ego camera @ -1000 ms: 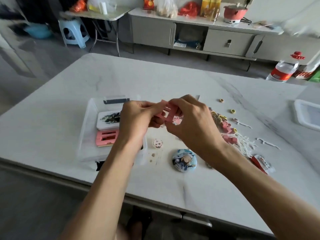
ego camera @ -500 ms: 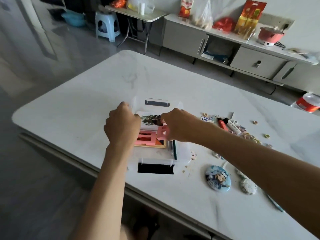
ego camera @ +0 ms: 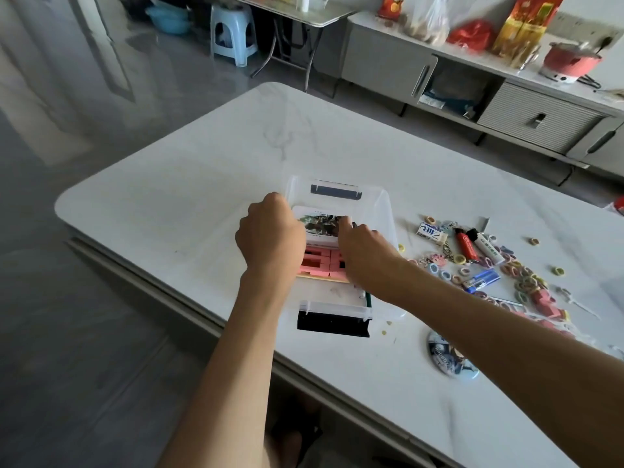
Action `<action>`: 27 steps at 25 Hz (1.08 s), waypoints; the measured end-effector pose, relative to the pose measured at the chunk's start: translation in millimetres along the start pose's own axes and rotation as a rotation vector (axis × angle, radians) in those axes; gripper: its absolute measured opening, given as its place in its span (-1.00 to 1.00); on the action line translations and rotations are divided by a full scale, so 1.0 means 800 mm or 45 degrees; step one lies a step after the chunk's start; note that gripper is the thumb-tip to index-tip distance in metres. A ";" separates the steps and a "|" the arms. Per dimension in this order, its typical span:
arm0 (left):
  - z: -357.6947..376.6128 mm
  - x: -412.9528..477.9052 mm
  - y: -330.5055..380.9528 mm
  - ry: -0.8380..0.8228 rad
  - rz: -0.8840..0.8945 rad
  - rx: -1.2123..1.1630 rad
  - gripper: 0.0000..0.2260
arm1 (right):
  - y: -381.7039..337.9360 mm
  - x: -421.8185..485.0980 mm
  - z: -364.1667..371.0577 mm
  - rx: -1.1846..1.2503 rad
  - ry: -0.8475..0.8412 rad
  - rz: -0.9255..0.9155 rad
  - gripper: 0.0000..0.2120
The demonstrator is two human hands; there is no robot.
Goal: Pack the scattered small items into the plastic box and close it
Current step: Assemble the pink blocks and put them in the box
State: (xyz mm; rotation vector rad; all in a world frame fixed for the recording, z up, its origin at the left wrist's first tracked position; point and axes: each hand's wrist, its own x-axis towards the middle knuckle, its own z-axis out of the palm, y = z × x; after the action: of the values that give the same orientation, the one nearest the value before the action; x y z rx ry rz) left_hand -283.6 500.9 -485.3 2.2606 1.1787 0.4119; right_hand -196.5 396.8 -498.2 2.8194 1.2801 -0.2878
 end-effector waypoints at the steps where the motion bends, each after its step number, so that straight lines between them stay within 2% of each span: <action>1: 0.000 0.000 0.000 0.000 0.002 -0.004 -0.90 | -0.002 0.000 0.005 0.032 0.024 0.046 -0.63; 7: 0.000 0.001 0.000 0.001 -0.012 -0.003 -0.85 | -0.005 -0.001 0.012 0.201 0.065 0.144 -0.50; 12: 0.000 0.000 0.002 -0.008 -0.020 0.007 -0.88 | -0.006 -0.002 0.011 0.245 0.068 0.132 -0.60; 18: 0.000 0.000 0.003 -0.009 -0.057 0.017 -0.95 | -0.010 -0.007 0.004 0.176 0.025 0.136 -0.59; 19: 0.000 -0.001 0.005 0.000 -0.061 0.020 -0.93 | -0.009 -0.009 0.000 0.171 0.013 0.128 -0.60; 21: 0.001 -0.003 0.012 0.046 -0.027 0.018 -0.75 | -0.003 -0.018 -0.011 0.218 0.012 0.081 -0.64; 23: 0.005 -0.008 0.024 0.134 0.089 -0.025 -0.65 | 0.014 -0.032 -0.021 0.315 0.105 -0.032 -0.67; 25: 0.014 -0.018 0.042 0.179 0.241 -0.107 -0.64 | 0.042 -0.056 -0.032 0.424 0.299 -0.107 -0.71; 27: 0.027 -0.035 0.069 0.128 0.367 -0.192 -0.66 | 0.086 -0.087 -0.039 0.551 0.467 -0.019 -0.75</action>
State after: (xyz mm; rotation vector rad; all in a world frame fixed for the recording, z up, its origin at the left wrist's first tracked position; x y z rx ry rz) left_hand -252.8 445.0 -470.1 2.3031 0.8369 0.7084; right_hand -185.0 303.0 -458.1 3.3514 1.4540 -0.0485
